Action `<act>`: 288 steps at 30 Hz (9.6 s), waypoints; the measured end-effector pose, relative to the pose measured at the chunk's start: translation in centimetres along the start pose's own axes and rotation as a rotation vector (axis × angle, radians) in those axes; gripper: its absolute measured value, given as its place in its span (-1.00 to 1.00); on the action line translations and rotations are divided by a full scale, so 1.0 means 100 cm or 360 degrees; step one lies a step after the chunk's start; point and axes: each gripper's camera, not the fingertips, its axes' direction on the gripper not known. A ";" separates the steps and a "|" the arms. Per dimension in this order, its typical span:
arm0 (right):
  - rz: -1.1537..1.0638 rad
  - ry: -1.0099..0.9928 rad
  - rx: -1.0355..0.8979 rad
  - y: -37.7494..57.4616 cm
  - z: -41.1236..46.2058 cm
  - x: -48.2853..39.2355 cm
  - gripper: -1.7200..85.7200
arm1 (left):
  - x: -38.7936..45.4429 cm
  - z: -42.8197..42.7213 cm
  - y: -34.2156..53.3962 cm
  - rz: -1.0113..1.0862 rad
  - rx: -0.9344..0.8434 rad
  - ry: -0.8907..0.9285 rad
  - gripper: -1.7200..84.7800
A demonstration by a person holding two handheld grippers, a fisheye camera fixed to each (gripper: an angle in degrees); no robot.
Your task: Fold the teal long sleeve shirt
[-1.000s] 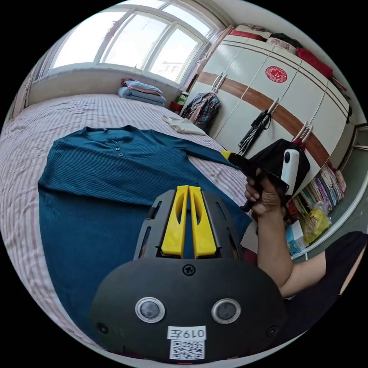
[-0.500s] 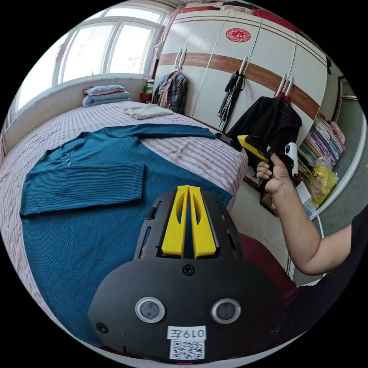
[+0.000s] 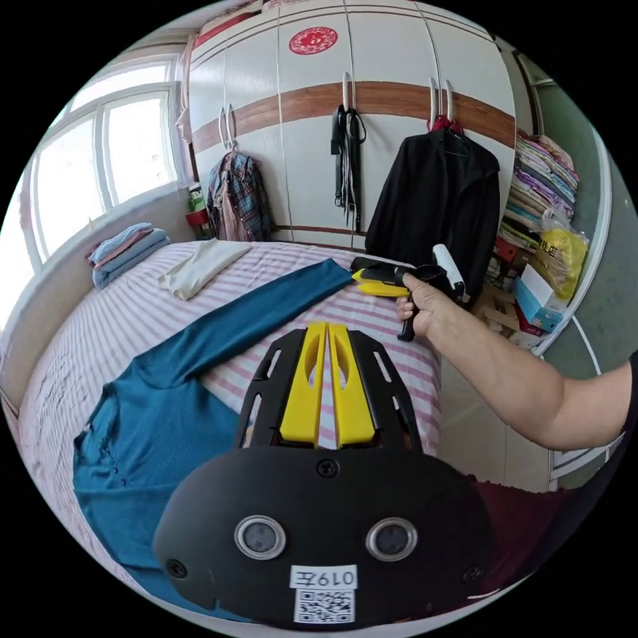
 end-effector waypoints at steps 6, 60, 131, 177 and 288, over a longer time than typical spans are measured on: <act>0.0077 -0.0001 0.0049 -0.012 0.017 0.038 -0.78 | -0.003 0.105 -0.128 0.0007 -0.0045 0.0142 -0.90; -0.0745 -0.0168 0.0318 0.031 0.077 -0.172 -0.97 | -0.244 0.279 -0.305 0.0080 -0.0109 0.1098 -0.94; -0.2169 -0.0410 -0.1655 0.574 0.376 -1.038 -0.77 | -0.515 -0.638 0.843 -0.1543 0.0319 -0.0238 -0.93; -0.3951 0.0425 -0.0459 0.772 0.111 -1.216 -0.95 | -0.352 -0.589 0.844 -0.0891 -0.0359 -0.0261 -0.80; -0.3022 0.0874 -0.0515 0.452 0.553 -0.644 -0.85 | -0.372 -0.470 0.811 -0.1271 -0.0214 0.0117 -0.94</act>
